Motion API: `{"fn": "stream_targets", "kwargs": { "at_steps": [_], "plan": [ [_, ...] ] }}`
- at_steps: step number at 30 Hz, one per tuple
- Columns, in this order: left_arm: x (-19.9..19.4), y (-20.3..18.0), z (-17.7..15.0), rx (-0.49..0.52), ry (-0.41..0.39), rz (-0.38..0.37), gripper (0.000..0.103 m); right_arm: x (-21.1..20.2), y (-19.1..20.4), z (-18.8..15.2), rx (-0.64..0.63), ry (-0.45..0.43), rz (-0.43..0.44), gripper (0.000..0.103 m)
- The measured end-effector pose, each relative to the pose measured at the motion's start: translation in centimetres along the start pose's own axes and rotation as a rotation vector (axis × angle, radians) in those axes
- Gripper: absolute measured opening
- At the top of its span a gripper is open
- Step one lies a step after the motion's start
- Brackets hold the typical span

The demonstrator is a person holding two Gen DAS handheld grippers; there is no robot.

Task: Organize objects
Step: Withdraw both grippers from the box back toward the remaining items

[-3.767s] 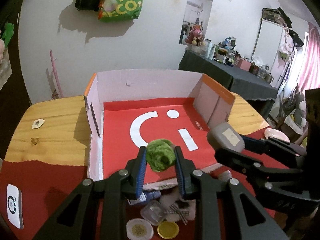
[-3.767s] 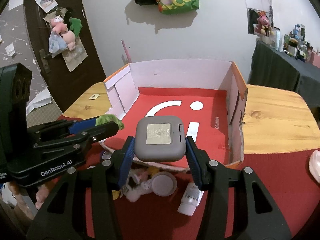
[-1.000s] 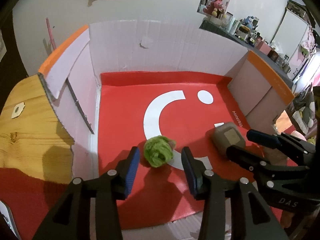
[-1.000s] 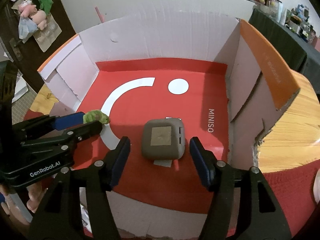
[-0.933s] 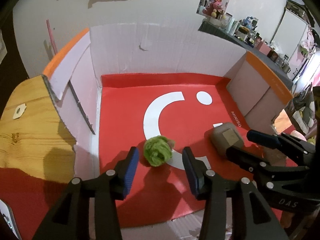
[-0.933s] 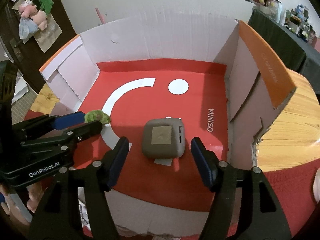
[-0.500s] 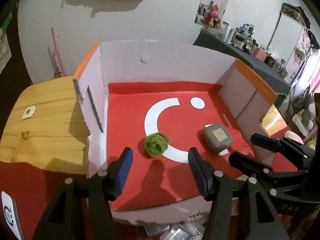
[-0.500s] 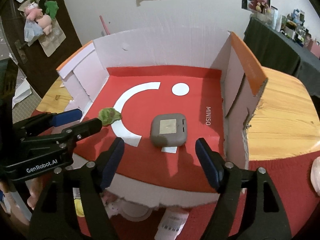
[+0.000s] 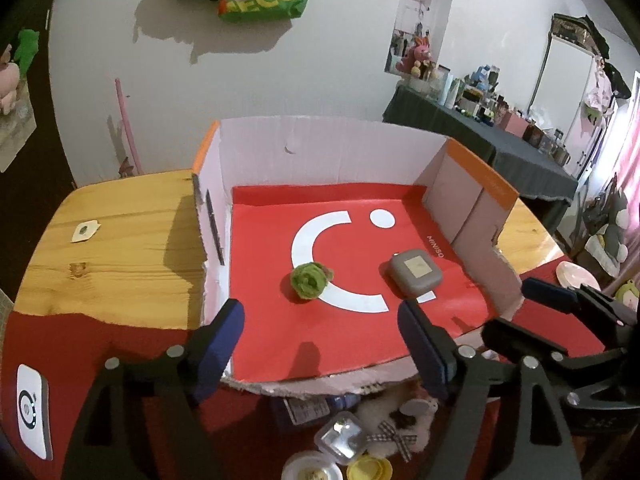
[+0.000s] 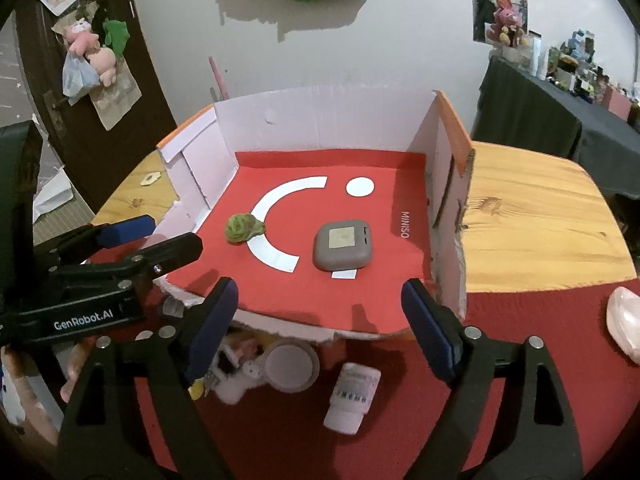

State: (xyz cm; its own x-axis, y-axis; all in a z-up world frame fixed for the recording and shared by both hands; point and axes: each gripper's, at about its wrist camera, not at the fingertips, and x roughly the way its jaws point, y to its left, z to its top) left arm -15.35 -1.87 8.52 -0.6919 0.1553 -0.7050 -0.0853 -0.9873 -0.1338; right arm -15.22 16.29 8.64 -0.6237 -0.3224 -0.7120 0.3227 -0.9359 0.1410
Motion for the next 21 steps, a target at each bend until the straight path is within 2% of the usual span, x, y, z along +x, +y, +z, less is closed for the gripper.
{"fn": "stream_targets", "kwargs": {
  "at_steps": [4,6,8,12,21],
  "plan": [
    [-0.9,0.0,-0.4,-0.005,-0.026,0.014,0.087,-1.2,0.3,-0.6,-0.005,-0.025,-0.015,0.088],
    [-1.2,0.0,-0.6,-0.005,-0.032,0.015,0.088,-1.6,0.4,-0.9,-0.009,-0.034,-0.020,0.095],
    [-1.5,-0.1,-0.8,-0.005,-0.033,0.011,0.088,-1.9,0.6,-1.1,-0.015,-0.041,-0.024,0.095],
    [-2.0,-0.3,-1.3,-0.006,-0.045,0.016,0.096,-2.6,1.1,-1.5,-0.026,-0.055,-0.031,0.095],
    [-3.1,-0.3,-2.4,-0.010,-0.060,0.021,0.099,-3.5,1.5,-2.5,-0.028,-0.065,-0.033,0.095]
  ]
}}
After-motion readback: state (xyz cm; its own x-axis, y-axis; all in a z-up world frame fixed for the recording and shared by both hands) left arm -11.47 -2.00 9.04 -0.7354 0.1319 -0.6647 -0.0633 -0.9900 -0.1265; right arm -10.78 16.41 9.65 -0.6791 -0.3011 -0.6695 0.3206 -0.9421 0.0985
